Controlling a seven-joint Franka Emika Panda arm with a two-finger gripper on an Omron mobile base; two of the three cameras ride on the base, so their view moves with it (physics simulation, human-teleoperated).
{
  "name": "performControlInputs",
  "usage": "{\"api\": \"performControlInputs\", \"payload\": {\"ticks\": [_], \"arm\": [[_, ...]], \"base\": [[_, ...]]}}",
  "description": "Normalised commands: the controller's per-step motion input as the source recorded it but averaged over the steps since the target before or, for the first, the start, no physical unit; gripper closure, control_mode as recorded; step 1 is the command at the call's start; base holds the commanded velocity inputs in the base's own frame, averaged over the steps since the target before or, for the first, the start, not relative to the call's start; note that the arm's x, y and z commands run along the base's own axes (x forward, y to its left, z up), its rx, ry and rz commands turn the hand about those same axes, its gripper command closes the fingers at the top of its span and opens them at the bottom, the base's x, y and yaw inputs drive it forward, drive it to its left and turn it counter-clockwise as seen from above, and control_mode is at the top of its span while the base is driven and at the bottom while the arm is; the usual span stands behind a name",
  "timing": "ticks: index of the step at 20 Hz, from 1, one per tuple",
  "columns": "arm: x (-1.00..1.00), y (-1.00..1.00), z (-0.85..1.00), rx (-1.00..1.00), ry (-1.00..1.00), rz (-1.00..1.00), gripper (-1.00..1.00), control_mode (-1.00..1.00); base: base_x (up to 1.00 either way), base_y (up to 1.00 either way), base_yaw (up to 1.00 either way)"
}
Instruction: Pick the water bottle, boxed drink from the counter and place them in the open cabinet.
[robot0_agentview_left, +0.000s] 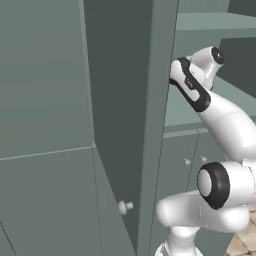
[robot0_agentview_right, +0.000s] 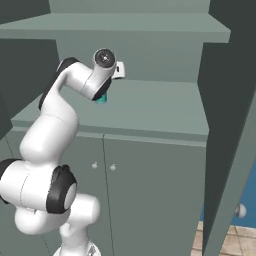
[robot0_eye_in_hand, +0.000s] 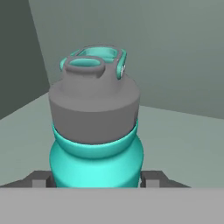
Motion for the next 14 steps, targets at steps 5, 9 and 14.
{"api": "performControlInputs", "payload": {"ticks": [5, 9, 14], "arm": [[0.19, 0.03, -0.22, 0.0, 0.0, 0.0, -1.0, -1.0], [0.07, 0.0, -0.14, 0.0, 0.0, 0.0, -1.0, -1.0], [0.0, 0.0, -0.03, 0.0, 0.0, 0.0, -1.0, -1.0]], "base": [[0.0, 0.0, 0.0], [0.0, 0.0, 0.0], [0.0, 0.0, 0.0]]}}
